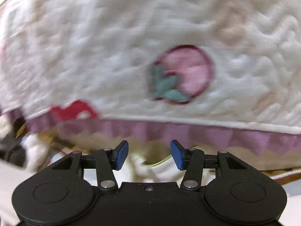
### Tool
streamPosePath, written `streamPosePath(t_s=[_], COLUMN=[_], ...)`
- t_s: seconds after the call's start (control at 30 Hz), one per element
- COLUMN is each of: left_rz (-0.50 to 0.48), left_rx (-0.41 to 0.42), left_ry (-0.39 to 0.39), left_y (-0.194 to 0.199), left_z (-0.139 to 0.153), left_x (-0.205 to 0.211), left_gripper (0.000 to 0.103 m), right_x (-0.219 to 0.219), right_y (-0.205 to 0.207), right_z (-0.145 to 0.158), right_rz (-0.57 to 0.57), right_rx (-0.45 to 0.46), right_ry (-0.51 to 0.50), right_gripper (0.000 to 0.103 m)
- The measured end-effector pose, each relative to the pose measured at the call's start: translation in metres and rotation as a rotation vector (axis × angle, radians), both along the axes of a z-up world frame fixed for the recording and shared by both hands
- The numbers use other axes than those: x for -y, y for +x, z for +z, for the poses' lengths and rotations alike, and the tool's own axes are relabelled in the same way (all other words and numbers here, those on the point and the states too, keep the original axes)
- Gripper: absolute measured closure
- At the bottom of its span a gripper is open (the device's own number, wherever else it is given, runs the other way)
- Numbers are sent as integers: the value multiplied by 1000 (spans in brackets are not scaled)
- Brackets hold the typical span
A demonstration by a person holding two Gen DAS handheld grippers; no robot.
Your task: Fold clothes
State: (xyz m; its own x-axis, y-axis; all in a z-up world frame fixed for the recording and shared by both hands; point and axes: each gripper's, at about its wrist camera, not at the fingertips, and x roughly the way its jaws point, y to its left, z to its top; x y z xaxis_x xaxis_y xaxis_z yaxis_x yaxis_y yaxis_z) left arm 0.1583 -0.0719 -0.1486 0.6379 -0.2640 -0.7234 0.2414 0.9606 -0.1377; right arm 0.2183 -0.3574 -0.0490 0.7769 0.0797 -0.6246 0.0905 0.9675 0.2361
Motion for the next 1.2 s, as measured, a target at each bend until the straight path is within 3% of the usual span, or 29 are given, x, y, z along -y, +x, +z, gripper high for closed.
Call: streamPosePath(t_s=[0.1, 0.3, 0.4, 0.47, 0.6, 0.7, 0.8, 0.87, 1.0, 1.2], left_rz=[14, 39, 54, 67, 102, 102, 121, 131, 140, 117], left_rx=[-11, -22, -18, -20, -31, -47, -77, -86, -95, -91], left_ry=[-21, -44, -33, -25, -34, -30, -82, -103, -106, -83], left_y=[0, -4, -3, -2, -4, -9, -11, -10, -8, -6], left_z=[1, 2, 2, 2, 4, 9, 14, 15, 13, 10], left_x=[-3, -6, -10, -15, -30, -38, -47, -50, -51, -46], left_gripper=[52, 52, 52, 52, 52, 52, 52, 51, 51, 49], right_x=[-17, -38, -34, -31, -29, -22, -1, 12, 39, 39], right_y=[5, 39, 52, 62, 70, 52, 13, -12, -47, -47], right_z=[-22, -88, -95, -96, -91, -75, -46, -28, -22, -82], right_rz=[82, -46, -104, -131, -122, -108, -87, -98, -128, -124], right_rx=[-115, -374, -277, -234, -177, -153, -59, -11, -53, -215], right_ry=[88, 76, 10, -20, -47, 46, 186, 212, 155, 14], right_gripper=[48, 47, 50, 64, 64, 56, 45, 44, 44, 46])
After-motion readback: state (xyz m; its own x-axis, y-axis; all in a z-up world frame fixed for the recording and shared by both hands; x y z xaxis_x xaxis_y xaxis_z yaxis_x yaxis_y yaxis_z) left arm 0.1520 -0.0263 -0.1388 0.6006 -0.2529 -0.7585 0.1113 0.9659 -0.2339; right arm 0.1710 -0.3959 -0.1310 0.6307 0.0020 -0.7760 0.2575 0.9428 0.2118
